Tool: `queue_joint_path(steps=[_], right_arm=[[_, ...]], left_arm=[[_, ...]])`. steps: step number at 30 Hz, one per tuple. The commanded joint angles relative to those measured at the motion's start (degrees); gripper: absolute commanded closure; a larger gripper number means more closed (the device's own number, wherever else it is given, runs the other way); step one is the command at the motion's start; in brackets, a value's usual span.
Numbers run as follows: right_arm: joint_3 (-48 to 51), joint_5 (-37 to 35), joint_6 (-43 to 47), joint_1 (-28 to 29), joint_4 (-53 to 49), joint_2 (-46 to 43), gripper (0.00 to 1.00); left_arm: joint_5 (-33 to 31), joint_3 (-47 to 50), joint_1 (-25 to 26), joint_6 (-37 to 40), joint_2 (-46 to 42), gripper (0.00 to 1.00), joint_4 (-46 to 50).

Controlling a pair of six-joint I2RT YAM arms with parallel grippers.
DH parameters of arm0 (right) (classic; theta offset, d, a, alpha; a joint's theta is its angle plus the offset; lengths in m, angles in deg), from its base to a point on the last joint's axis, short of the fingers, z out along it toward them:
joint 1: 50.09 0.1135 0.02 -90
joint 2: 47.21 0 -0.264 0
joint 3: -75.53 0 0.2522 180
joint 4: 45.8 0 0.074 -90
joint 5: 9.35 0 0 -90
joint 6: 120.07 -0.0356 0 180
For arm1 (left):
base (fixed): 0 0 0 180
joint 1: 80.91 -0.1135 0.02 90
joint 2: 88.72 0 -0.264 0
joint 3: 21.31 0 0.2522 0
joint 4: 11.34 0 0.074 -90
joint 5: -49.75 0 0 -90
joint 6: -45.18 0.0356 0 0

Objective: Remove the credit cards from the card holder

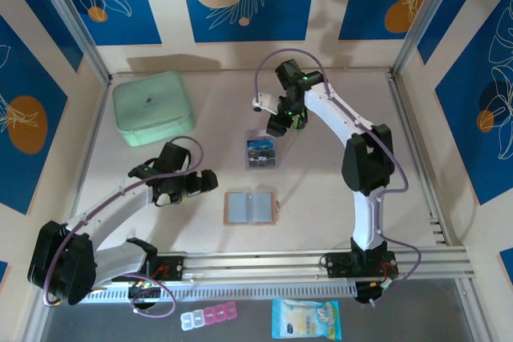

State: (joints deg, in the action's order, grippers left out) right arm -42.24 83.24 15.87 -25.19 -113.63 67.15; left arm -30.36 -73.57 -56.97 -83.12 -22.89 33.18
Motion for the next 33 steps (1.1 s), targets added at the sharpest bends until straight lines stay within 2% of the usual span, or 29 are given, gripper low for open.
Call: queue_joint_path(steps=[1,2,6,11,15,17,19,21,23,25,27,33], right_arm=[[7.8,0.5,-7.5,-0.4,8.1,-7.0,0.07],[10.4,0.3,-8.9,-0.5,9.8,-8.4,0.00],[23.2,-2.5,-15.9,-1.6,18.6,-15.1,0.01],[38.6,-7.4,-27.0,-4.6,31.7,-23.0,0.01],[51.4,-9.4,-36.6,-8.9,44.9,-28.7,0.01],[57.3,-11.0,-40.6,-11.3,51.9,-30.9,0.01],[62.7,-11.6,-43.5,-13.8,58.4,-32.7,0.01],[67.1,-12.7,-45.0,-15.5,64.7,-34.1,0.01],[71.3,-13.7,-46.0,-16.6,71.6,-35.0,0.01],[74.8,-13.6,-47.3,-17.8,78.8,-35.2,0.01],[75.8,-14.3,-47.4,-18.3,81.7,-35.4,0.01],[79.6,-10.5,-47.8,-20.9,95.0,-32.4,0.01]], left_arm=[[-5.8,-3.4,-1.7,4.9,1.2,0.00,2.2],[-7.2,-4.1,-2.0,5.8,1.8,0.00,2.4],[-14.8,-6.4,-3.3,9.8,4.3,0.00,2.0],[-26.3,-6.1,-4.6,14.1,4.6,0.00,-3.5],[-34.6,-4.1,-5.2,19.9,4.4,0.00,-10.9],[-36.2,-1.8,-5.3,25.2,4.5,0.01,-17.2],[-40.6,0.8,-5.5,28.4,4.4,0.01,-23.7],[-42.3,2.1,-6.6,31.5,4.3,0.01,-27.6],[-41.9,5.2,-7.8,35.0,4.2,0.01,-35.0],[-39.9,10.3,-9.2,39.5,4.3,0.00,-46.9],[-37.8,14.3,-10.5,42.8,5.0,0.01,-56.6],[-25.9,17.9,-19.6,36.3,10.7,0.01,-70.5]])
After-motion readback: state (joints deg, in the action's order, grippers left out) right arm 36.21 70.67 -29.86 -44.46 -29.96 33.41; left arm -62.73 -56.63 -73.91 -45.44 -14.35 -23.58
